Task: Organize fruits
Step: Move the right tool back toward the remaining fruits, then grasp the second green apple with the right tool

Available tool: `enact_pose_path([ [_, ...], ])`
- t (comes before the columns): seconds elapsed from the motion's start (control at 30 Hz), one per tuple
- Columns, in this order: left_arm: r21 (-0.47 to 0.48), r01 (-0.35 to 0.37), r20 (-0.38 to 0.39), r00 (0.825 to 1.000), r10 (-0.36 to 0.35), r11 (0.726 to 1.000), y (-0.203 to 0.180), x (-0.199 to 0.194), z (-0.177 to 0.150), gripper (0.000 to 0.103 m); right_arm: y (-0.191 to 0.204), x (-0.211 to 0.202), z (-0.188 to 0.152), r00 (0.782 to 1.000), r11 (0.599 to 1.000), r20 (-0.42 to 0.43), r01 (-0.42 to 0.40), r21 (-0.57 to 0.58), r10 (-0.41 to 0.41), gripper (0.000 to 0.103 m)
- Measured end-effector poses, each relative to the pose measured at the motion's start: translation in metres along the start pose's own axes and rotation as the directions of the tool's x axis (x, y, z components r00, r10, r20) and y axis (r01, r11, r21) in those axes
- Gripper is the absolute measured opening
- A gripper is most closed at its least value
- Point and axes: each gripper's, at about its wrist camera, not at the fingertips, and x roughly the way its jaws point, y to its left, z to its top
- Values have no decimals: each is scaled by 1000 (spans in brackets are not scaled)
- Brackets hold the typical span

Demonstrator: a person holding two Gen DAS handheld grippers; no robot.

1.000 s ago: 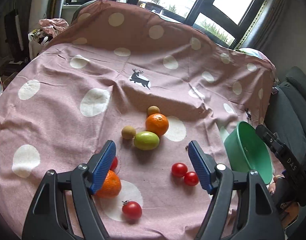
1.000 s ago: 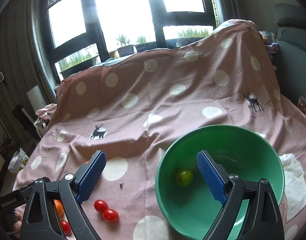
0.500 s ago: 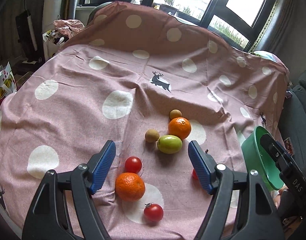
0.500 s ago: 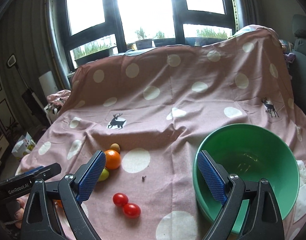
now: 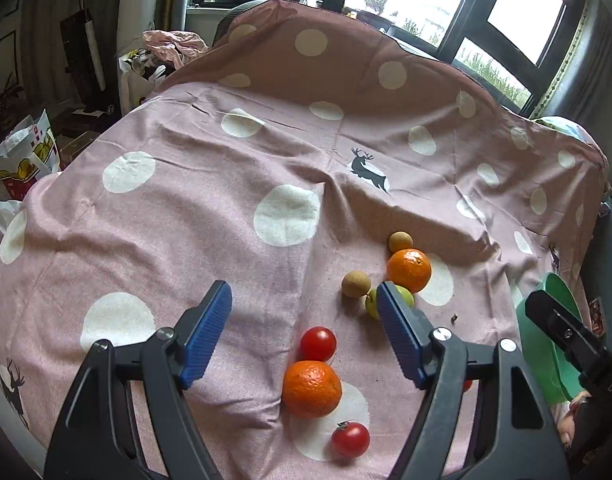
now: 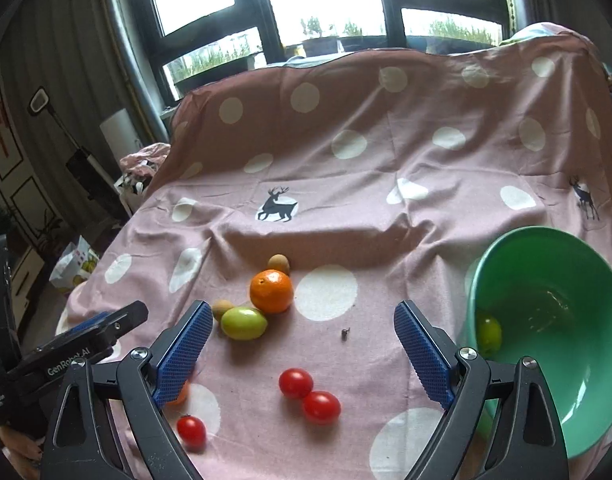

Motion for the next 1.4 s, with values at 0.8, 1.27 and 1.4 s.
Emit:
enact_pose_path([
  [0.8, 25, -16, -129, 992, 19, 1000, -1, 23, -7, 67, 23, 121, -5, 937, 994, -333, -90, 67, 108, 51],
  [1.27, 69, 8, -140, 990, 2, 998, -13, 23, -12, 67, -1, 80, -19, 930, 975, -315, -143, 171, 192, 40],
  [1.4, 106, 18, -152, 988, -2, 994, -22, 24, -16, 67, -10, 59, -35, 923, 964, -314, -164, 209, 225, 40],
])
